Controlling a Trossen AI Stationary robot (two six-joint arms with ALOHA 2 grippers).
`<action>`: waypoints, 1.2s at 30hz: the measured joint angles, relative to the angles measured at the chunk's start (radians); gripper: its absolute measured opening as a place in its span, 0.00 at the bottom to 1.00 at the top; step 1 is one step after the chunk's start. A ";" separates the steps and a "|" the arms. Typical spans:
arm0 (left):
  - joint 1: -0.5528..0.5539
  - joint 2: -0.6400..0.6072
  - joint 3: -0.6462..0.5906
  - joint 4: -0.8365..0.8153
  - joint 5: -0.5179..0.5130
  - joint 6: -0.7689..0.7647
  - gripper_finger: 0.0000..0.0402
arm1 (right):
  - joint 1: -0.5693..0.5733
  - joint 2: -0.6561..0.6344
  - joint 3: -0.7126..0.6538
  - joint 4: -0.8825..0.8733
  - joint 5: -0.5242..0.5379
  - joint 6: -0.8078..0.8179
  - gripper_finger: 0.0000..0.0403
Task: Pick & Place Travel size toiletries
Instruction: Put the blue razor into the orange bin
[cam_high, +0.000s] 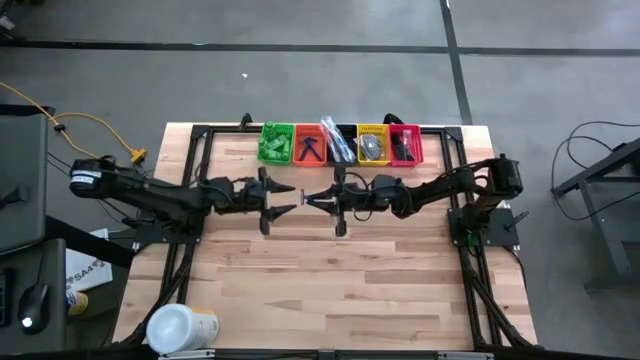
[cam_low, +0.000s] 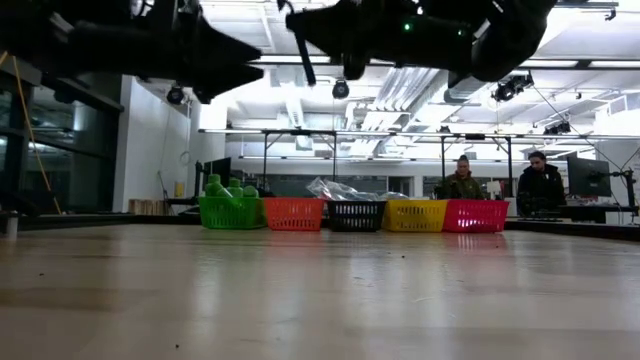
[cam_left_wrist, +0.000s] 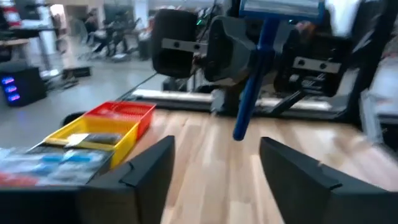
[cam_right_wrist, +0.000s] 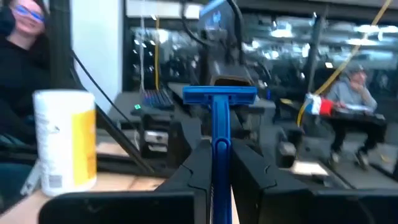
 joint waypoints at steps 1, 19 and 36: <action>0.011 0.023 0.001 0.041 0.031 -0.009 0.60 | -0.001 0.000 0.000 0.017 -0.011 -0.001 0.07; 0.045 0.294 0.253 0.065 0.175 -0.026 0.71 | -0.007 0.000 0.001 0.063 -0.017 -0.029 0.07; 0.045 0.296 0.254 0.042 0.163 -0.050 0.07 | -0.005 0.000 0.002 0.042 0.035 -0.014 0.08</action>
